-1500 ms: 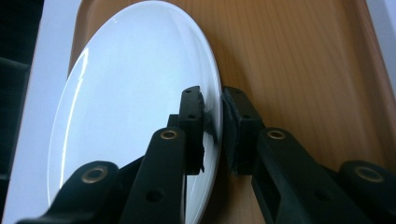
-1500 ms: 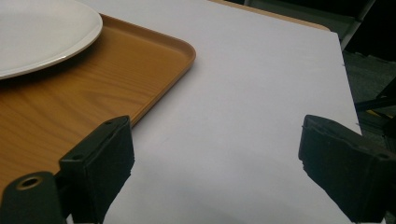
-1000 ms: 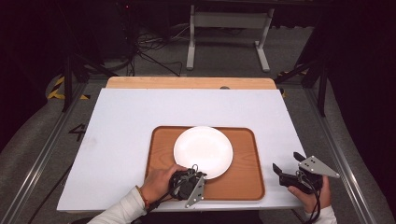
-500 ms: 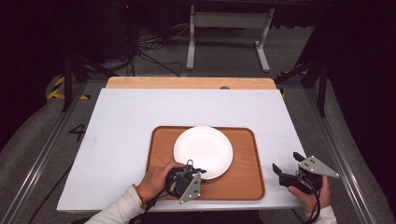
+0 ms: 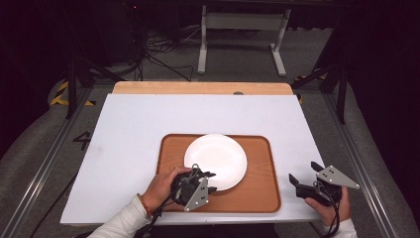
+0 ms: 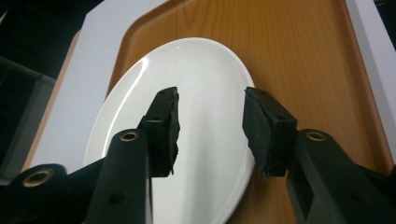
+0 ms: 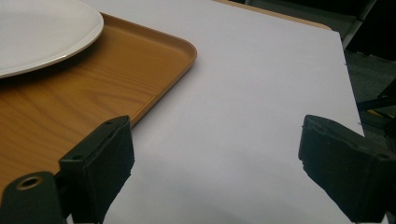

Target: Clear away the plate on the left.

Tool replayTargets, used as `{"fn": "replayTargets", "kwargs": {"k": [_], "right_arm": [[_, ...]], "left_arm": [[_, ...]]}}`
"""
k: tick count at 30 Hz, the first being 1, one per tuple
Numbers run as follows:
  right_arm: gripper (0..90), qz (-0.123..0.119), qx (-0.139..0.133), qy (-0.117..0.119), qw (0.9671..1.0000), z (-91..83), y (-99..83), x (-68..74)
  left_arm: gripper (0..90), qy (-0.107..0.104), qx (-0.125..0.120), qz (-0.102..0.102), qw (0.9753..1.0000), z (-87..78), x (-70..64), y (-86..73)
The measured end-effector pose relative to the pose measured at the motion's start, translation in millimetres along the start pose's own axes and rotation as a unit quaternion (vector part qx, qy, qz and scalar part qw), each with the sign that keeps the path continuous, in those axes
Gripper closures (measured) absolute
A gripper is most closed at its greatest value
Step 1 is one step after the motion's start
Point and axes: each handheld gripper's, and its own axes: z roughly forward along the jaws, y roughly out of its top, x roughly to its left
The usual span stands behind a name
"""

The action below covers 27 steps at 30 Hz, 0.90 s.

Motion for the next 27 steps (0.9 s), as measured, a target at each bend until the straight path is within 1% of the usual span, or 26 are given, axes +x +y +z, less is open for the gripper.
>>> {"fn": "replayTargets", "kwargs": {"k": [1, 3, 4, 5, 7, 8, 10, 12, 13, 14, 15, 16, 18, 20, 22, 23, 24, 25, 27], "right_arm": [[11.1, 0.000, 0.000, 0.000, 1.0000, 0.0, 0.0, -0.1], [11.1, 0.001, 0.000, 0.000, 1.0000, 0.0, 0.0, -0.2], [11.1, 0.000, 0.000, 0.000, 1.0000, 0.0, 0.0, -0.1], [11.1, -0.001, 0.001, 0.001, 1.0000, 0.1, 0.1, 0.5], [11.1, -0.001, 0.001, 0.000, 1.0000, 0.1, 0.1, 0.6], [11.0, 0.000, 0.001, 0.000, 1.0000, 0.1, 0.1, 0.5], [11.1, 0.000, 0.002, 0.000, 1.0000, 0.2, 0.0, 0.4], [11.1, 0.000, 0.002, 0.000, 1.0000, 0.2, -0.1, 0.3], [11.1, 0.000, 0.002, -0.001, 1.0000, 0.3, -0.1, 0.3], [11.1, 0.000, 0.002, -0.001, 1.0000, 0.3, -0.1, 0.3], [11.0, -0.001, 0.002, 0.000, 1.0000, 0.3, -0.2, 0.3], [11.1, -0.001, 0.002, -0.001, 1.0000, 0.3, -0.2, 0.3], [11.1, 0.000, 0.002, -0.001, 1.0000, 0.3, -0.3, 0.2], [11.1, 0.000, 0.003, -0.001, 1.0000, 0.4, -0.3, 0.0], [11.1, 0.000, 0.003, -0.001, 1.0000, 0.6, -0.4, 0.1], [11.1, -0.001, 0.003, 0.000, 1.0000, 0.6, -0.3, 0.4], [11.1, -0.001, 0.003, 0.000, 1.0000, 0.6, -0.3, 0.4], [11.1, -0.002, 0.003, 0.000, 1.0000, 0.8, -0.3, 0.6], [11.1, -0.002, 0.003, 0.000, 1.0000, 0.9, -0.2, 0.6]], "left_arm": [[54.0, -0.001, 0.000, -0.008, 1.0000, -1.0, 0.6, -0.2], [50.8, 0.002, -0.001, -0.005, 1.0000, -1.3, 2.0, -0.2], [50.8, 0.003, 0.001, -0.003, 1.0000, -2.2, 3.7, -0.3], [48.9, 0.003, 0.000, -0.015, 0.9999, -3.3, 3.9, -1.3], [47.5, 0.005, 0.000, -0.017, 0.9998, -3.5, 4.3, -1.7], [45.6, 0.006, 0.004, -0.011, 0.9999, -4.1, 6.3, -1.9], [40.8, 0.010, 0.005, -0.026, 0.9996, -4.1, 6.8, -3.4], [35.6, 0.012, 0.008, -0.024, 0.9996, -4.6, 8.6, -3.8], [35.6, 0.013, 0.001, -0.042, 0.9990, -3.7, 8.3, -4.8], [32.3, 0.018, -0.001, -0.041, 0.9990, -4.0, 10.1, -5.5], [29.3, 0.018, 0.002, -0.047, 0.9987, -4.5, 10.6, -6.0], [27.7, 0.018, 0.008, -0.045, 0.9988, -5.4, 12.4, -6.6], [24.8, 0.015, 0.000, -0.058, 0.9982, -6.1, 15.3, -9.2], [20.6, 0.020, -0.002, -0.073, 0.9972, -7.4, 18.1, -11.7], [16.5, 0.018, -0.003, -0.084, 0.9963, -8.7, 21.7, -14.6], [16.2, 0.015, -0.011, -0.085, 0.9962, -10.5, 24.0, -16.3], [14.7, 0.015, -0.011, -0.085, 0.9962, -10.5, 24.0, -16.3], [15.0, 0.012, -0.014, -0.094, 0.9954, -12.0, 25.4, -17.7], [14.6, 0.017, -0.016, -0.095, 0.9952, -13.9, 28.2, -19.6]]}}
